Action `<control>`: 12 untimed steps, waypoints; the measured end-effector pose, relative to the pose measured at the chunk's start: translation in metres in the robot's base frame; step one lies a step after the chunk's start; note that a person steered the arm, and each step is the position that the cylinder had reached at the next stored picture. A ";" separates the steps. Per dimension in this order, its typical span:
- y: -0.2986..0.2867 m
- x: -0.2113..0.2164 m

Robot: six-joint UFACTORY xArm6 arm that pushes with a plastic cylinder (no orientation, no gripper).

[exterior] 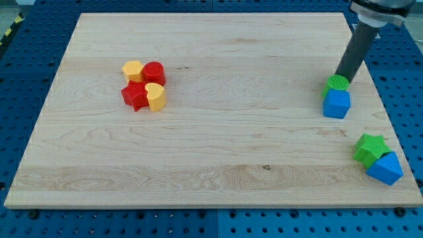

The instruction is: Move the green circle into the blue cube

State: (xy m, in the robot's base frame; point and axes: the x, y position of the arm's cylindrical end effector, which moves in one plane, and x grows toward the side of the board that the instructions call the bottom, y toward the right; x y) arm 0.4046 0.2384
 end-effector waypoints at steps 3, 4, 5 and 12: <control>-0.006 0.019; -0.021 0.004; -0.028 0.004; -0.063 0.049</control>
State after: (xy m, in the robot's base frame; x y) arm 0.4534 0.1757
